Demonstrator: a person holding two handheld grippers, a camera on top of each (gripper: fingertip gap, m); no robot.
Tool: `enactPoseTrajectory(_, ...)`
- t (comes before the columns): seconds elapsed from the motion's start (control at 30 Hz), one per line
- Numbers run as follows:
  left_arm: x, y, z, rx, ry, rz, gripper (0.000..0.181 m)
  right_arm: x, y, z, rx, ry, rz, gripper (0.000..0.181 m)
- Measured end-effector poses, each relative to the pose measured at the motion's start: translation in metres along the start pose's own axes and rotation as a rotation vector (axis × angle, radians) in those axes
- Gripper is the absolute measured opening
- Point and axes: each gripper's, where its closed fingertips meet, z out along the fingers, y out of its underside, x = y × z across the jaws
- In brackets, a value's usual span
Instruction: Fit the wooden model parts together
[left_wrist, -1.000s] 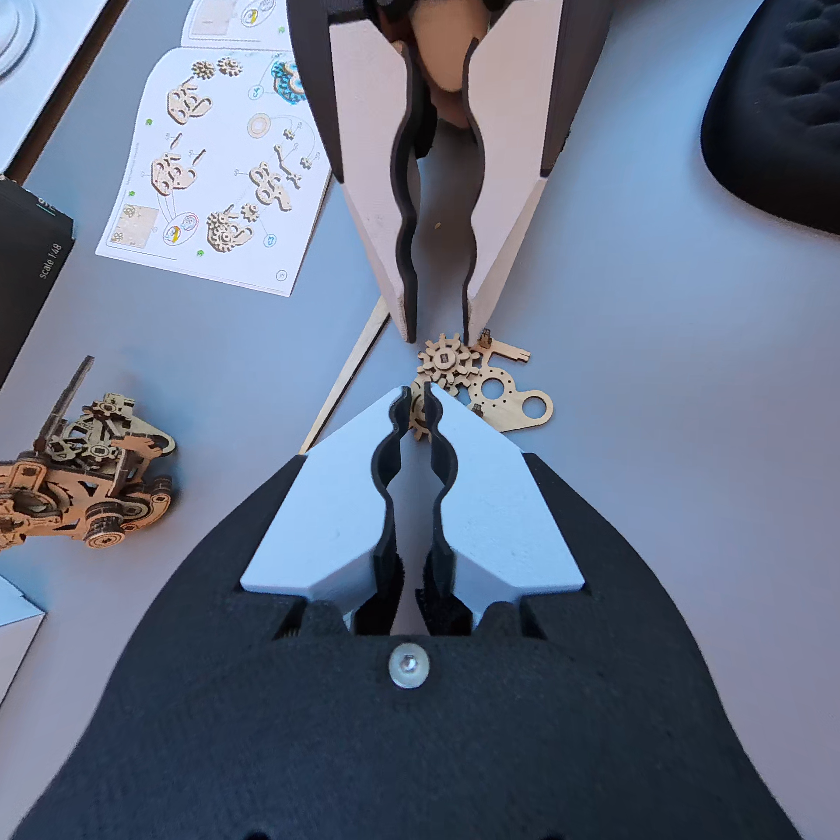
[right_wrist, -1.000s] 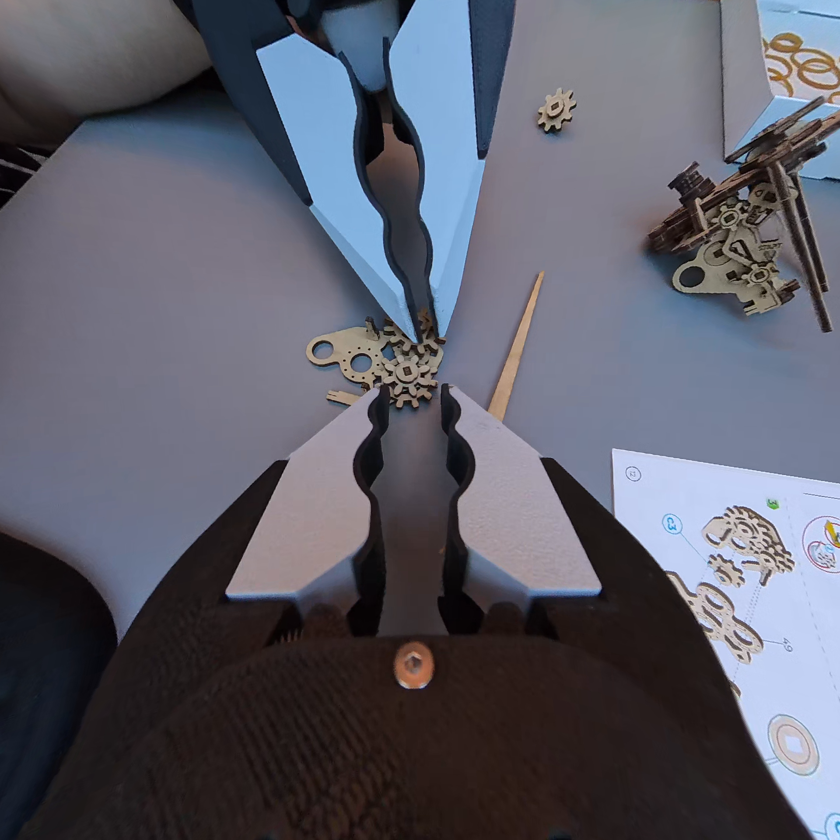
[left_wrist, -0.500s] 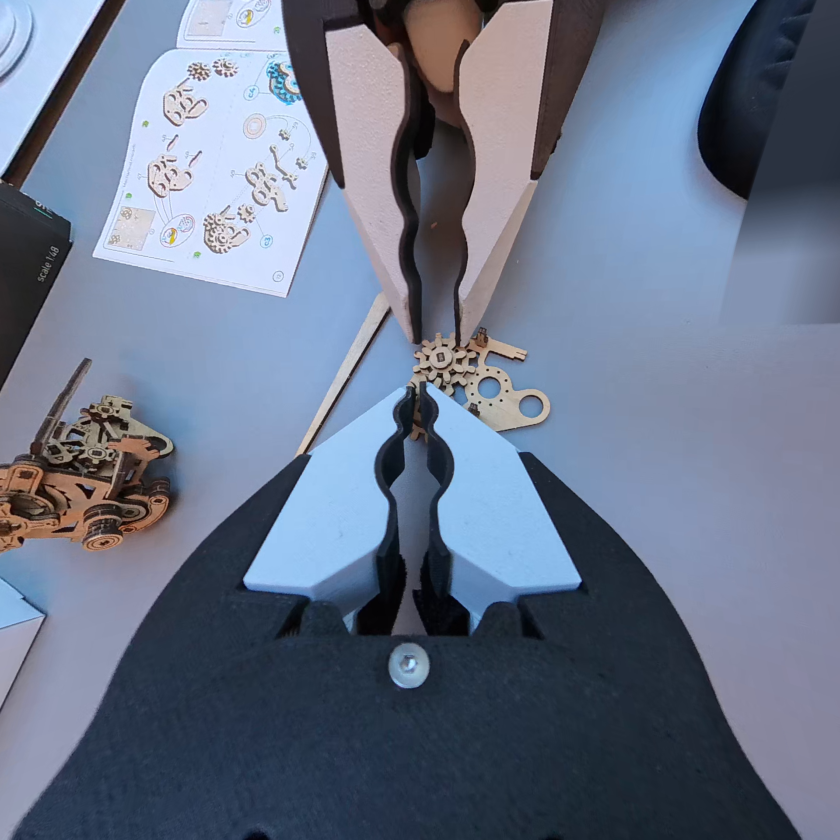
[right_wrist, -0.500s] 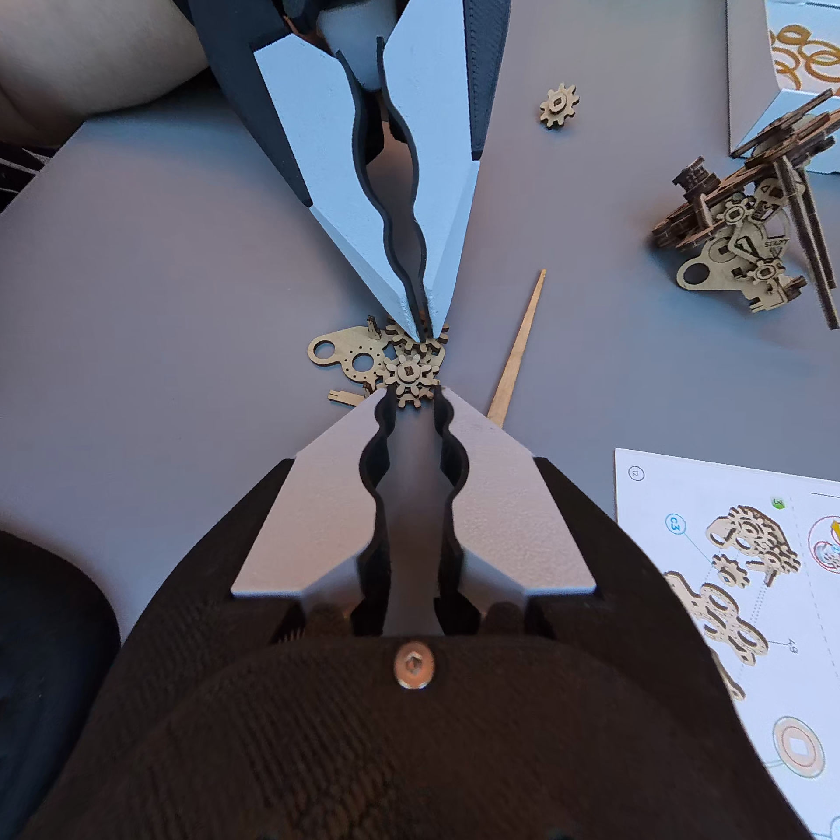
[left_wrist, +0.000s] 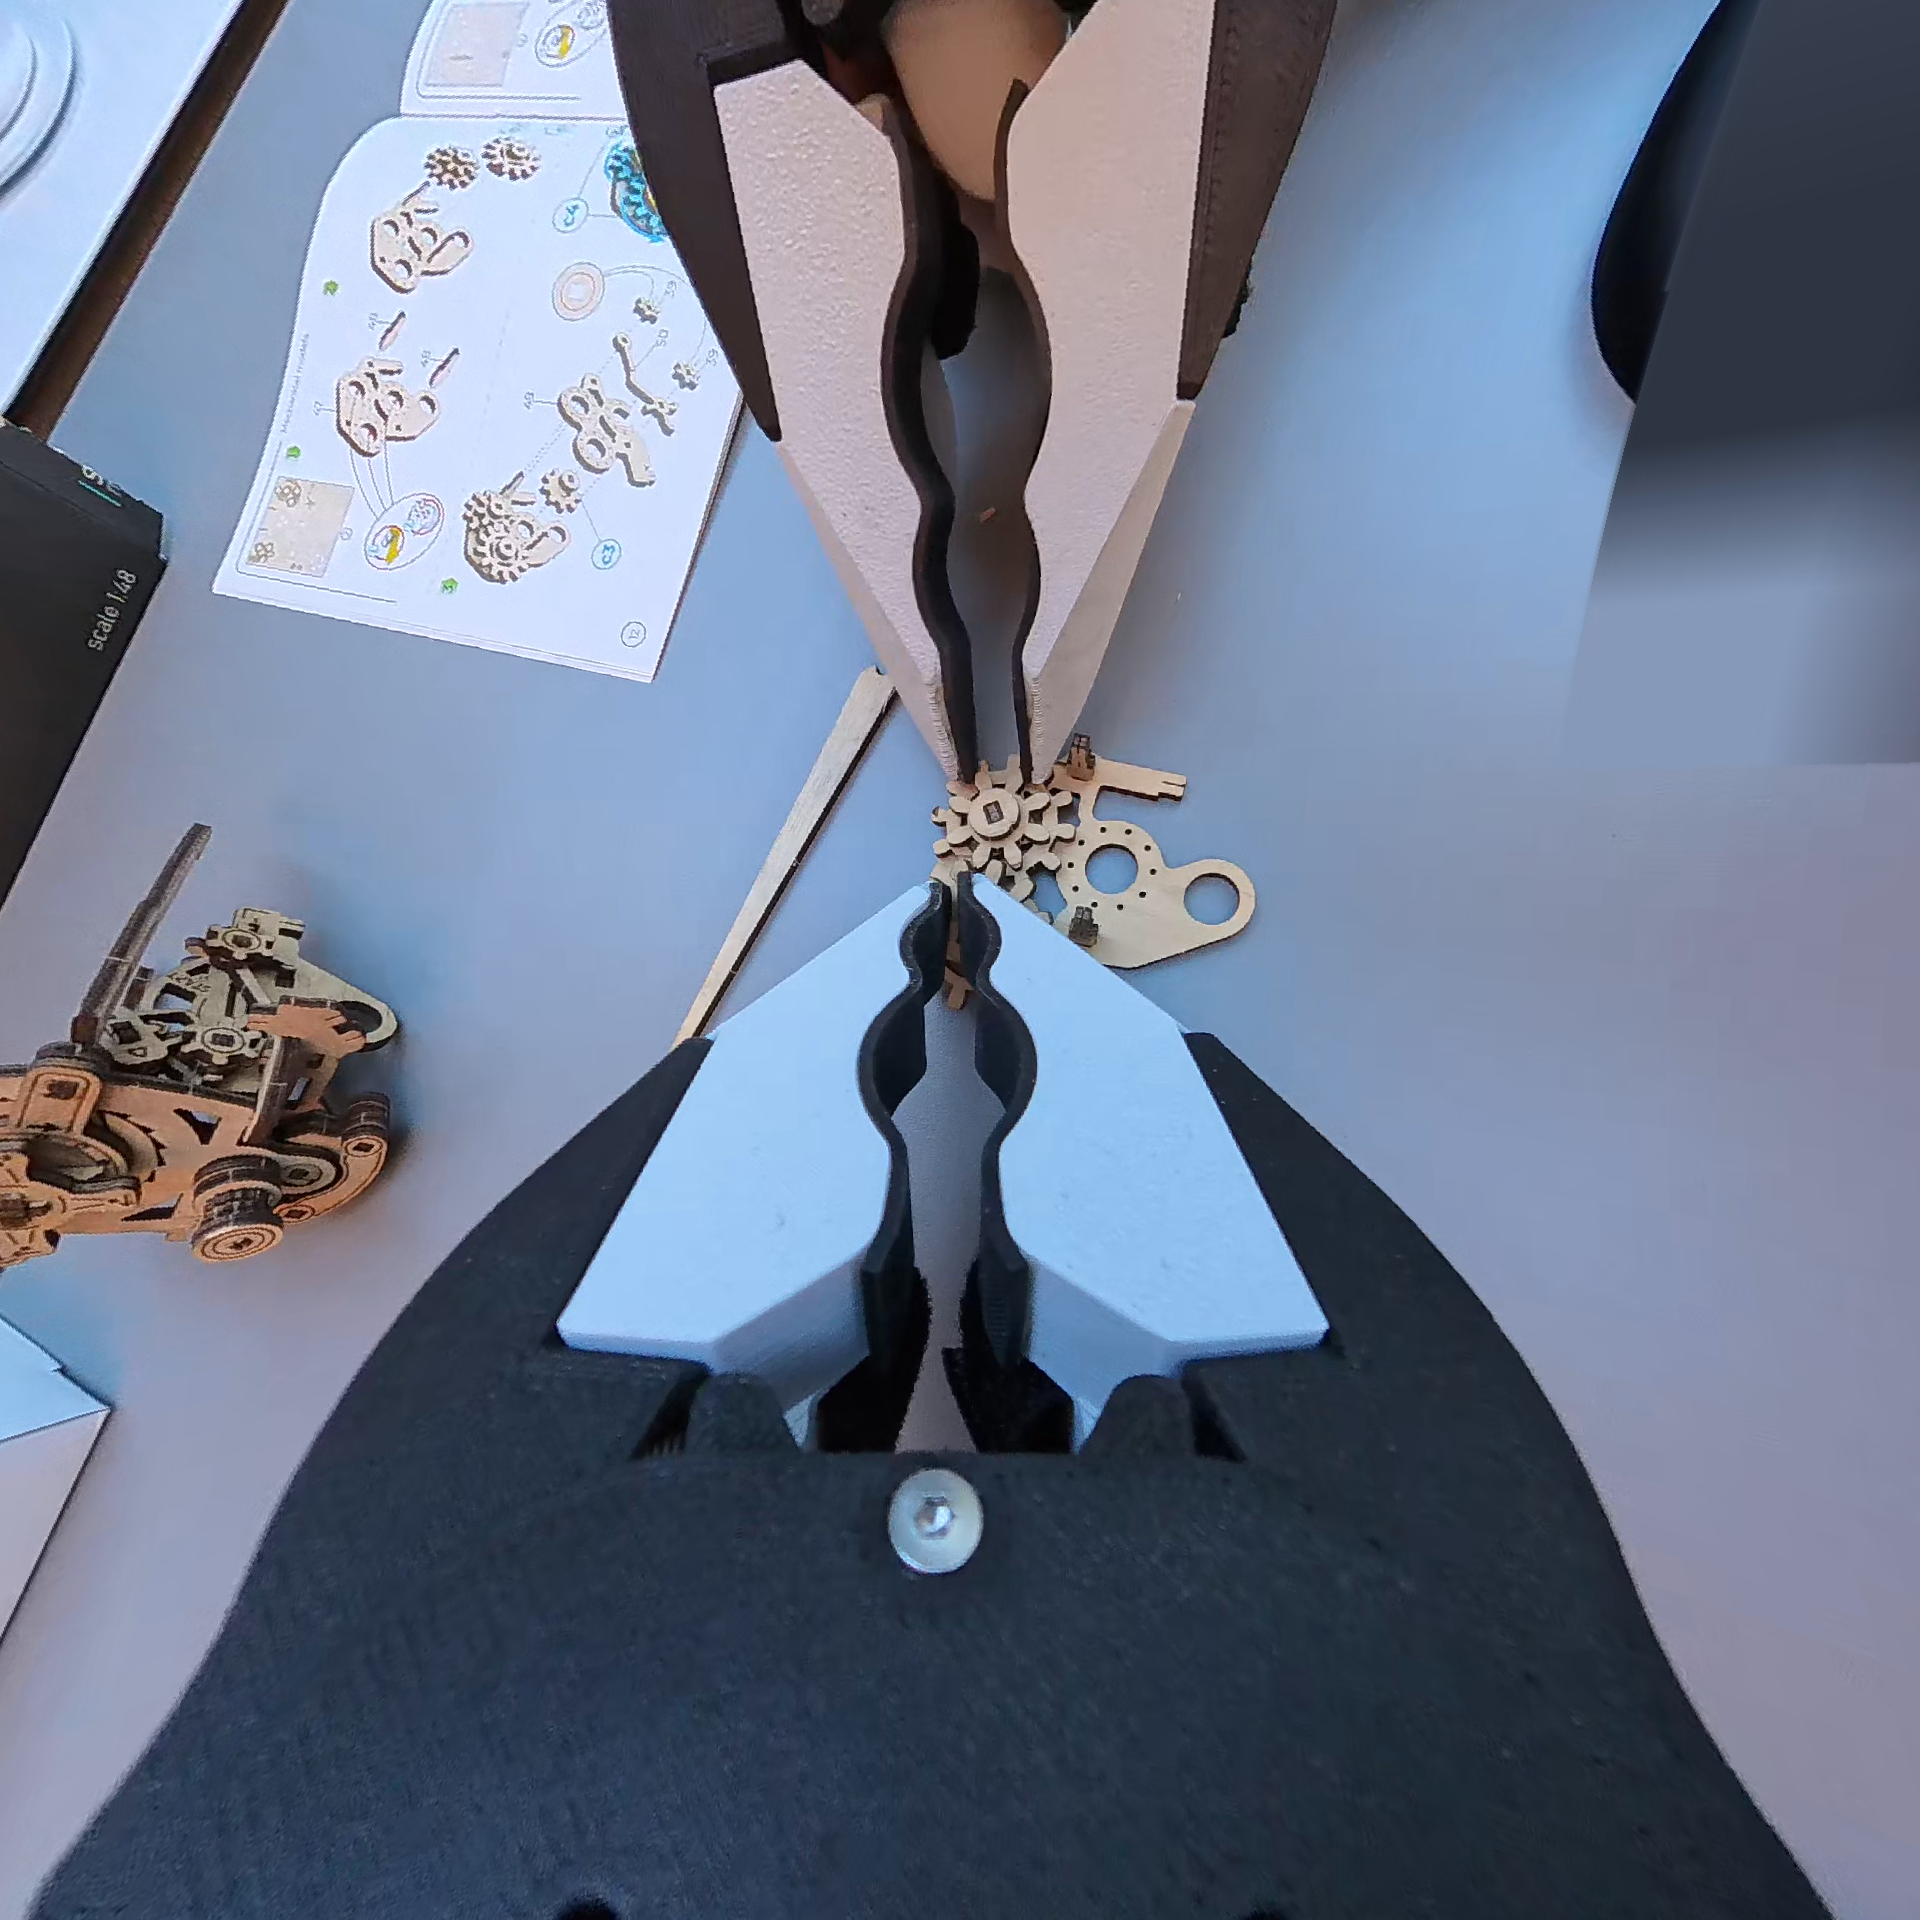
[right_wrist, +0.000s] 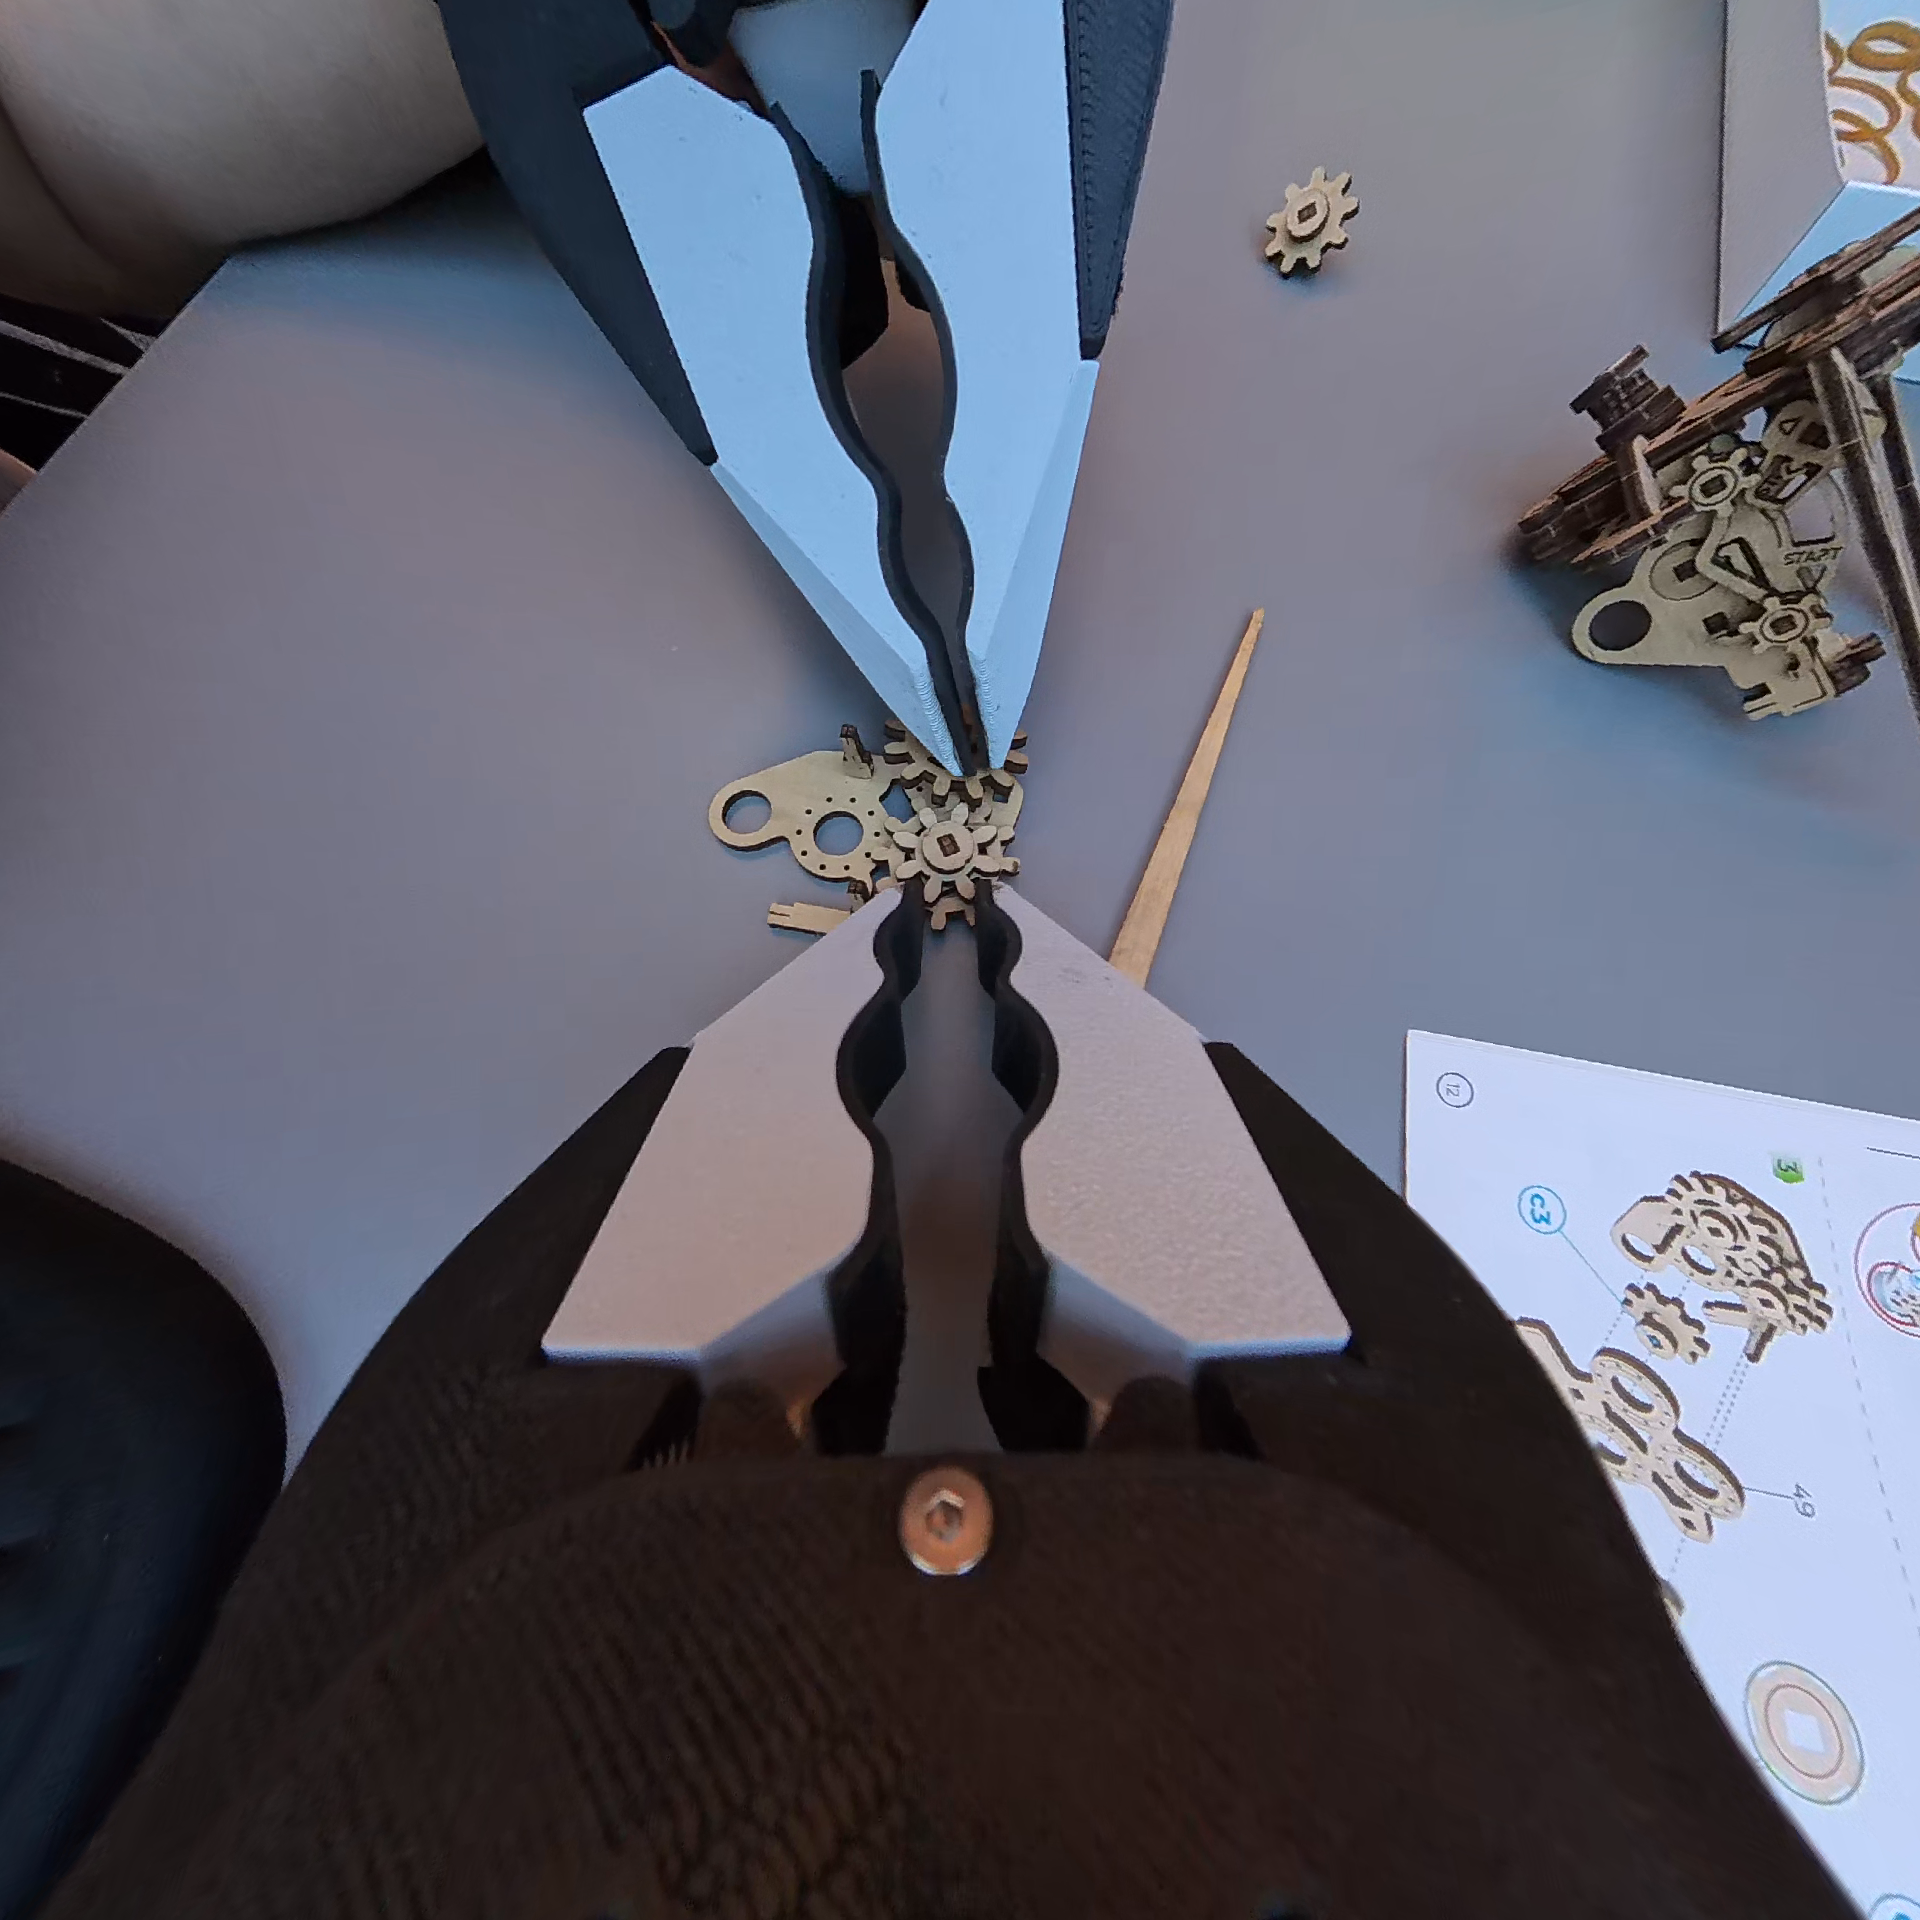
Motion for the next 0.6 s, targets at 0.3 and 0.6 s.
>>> enactPoseTrajectory(0.3,0.0005,-0.0008,0.0005,0.002,0.0,0.004,0.0,-0.0003,0.0009,0.0001,-0.056,-0.077,-0.058,0.008)
enactPoseTrajectory(0.6,0.0016,-0.001,0.0011,-0.001,-0.001,0.012,0.0,-0.0011,0.0016,-0.0008,-0.051,-0.123,-0.052,0.009)
